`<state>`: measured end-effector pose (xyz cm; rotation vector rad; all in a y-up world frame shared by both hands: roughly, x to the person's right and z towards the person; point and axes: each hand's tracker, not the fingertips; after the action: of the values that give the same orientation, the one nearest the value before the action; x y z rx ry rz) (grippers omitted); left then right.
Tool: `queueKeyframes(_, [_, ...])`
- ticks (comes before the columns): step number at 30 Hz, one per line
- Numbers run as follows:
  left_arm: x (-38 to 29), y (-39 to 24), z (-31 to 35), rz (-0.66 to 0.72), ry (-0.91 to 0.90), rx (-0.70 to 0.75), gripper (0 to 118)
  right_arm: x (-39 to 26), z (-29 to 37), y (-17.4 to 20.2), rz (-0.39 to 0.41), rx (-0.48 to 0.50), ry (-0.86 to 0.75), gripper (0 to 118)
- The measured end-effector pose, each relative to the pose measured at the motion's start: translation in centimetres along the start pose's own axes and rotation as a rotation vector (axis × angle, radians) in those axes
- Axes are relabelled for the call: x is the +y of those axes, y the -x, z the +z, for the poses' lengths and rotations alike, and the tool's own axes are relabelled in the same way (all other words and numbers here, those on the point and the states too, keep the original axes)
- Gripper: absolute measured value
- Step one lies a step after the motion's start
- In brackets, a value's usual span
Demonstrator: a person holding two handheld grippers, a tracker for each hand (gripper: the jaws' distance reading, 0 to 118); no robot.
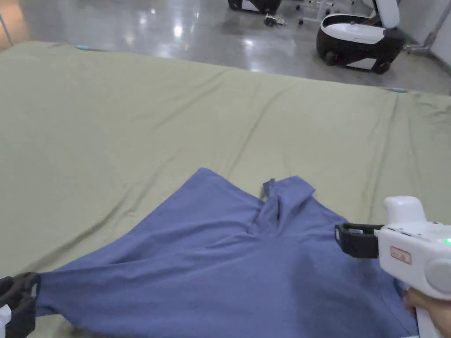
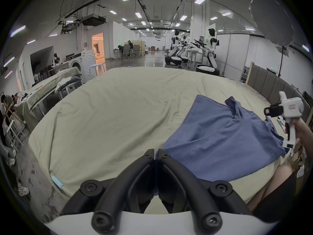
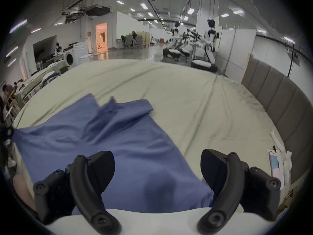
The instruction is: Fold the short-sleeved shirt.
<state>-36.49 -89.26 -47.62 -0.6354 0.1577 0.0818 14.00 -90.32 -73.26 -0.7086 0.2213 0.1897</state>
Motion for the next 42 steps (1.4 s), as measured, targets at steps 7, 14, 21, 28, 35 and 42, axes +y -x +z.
queueKeyframes(7, [0.0,0.2,-0.4,0.009,0.036,0.013,1,0.0,-9.2,-0.9,-0.04,0.024,0.154,99])
queueKeyframes(14, [0.1,0.0,-0.1,0.021,0.035,-0.002,1,-0.2,-6.5,-1.3,-0.094,0.044,0.098,1])
queueKeyframes(21, [3.5,0.5,2.7,0.034,-0.067,-0.065,1,3.6,2.7,-1.7,-0.014,0.031,-0.093,1])
queueKeyframes(28, [10.2,0.8,6.4,0.026,-0.233,-0.122,1,8.2,18.4,-2.9,-0.012,-0.058,-0.338,1])
queueKeyframes(35, [16.0,0.7,9.8,0.023,-0.374,-0.149,1,7.9,32.3,-3.5,-0.029,-0.128,-0.57,1])
queueKeyframes(42, [20.9,0.3,12.6,0.009,-0.495,-0.142,1,9.0,36.6,-3.4,0.002,-0.162,-0.669,1])
